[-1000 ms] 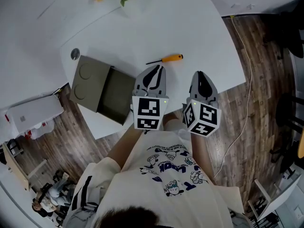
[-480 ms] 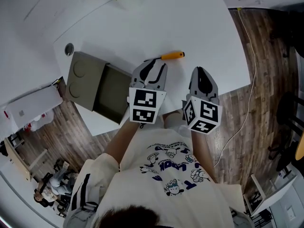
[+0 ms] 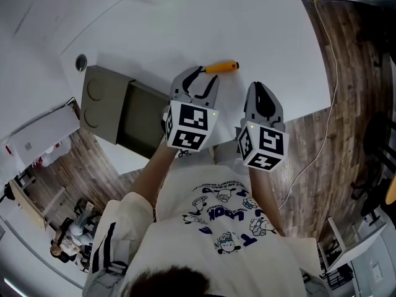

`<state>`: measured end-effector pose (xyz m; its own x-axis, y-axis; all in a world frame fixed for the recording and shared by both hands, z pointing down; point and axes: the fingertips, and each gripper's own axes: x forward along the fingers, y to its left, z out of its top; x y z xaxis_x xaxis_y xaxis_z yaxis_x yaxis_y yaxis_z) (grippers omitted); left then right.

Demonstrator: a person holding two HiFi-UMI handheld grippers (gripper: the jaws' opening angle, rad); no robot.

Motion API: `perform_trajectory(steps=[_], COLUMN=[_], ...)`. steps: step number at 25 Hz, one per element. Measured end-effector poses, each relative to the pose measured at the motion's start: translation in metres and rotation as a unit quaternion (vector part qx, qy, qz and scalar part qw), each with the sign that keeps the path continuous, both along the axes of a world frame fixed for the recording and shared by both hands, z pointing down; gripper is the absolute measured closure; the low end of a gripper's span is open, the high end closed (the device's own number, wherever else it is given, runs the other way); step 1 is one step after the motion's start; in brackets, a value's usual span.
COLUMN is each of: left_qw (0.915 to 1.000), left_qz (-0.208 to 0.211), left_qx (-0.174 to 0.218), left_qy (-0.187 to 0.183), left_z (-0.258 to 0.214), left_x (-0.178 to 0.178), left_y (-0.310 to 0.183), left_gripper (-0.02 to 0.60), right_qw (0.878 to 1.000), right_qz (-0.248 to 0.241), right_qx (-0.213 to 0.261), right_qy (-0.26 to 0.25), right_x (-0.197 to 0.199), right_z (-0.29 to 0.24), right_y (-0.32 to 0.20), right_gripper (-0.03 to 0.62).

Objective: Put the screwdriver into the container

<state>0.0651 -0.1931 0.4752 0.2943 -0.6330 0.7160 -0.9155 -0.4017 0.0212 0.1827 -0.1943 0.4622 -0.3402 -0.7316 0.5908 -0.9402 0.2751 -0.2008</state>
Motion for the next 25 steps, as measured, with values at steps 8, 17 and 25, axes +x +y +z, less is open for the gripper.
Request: perform_trajectory(steps=[8, 17, 25], left_qw=[0.9969, 0.988, 0.983], left_qz=[0.059, 0.121, 0.139], left_qx=[-0.034, -0.063, -0.074], left_qy=[-0.041, -0.073, -0.094], left_z=[0.028, 0.054, 0.066], left_x=[0.011, 0.021, 0.03], left_y=[-0.007, -0.011, -0.015], left_gripper=[0.379, 0.368, 0.368], right_qw=[1.0, 0.999, 0.998], right_qz=[0.004, -0.002, -0.004], right_qx=[-0.018, -0.045, -0.057], right_qy=[-0.009, -0.015, -0.015], right_x=[0.005, 0.005, 0.012], right_z=[0.015, 0.036, 0.044], right_y=[0.0, 0.008, 0.012], right_gripper=[0.553, 0.553, 0.553])
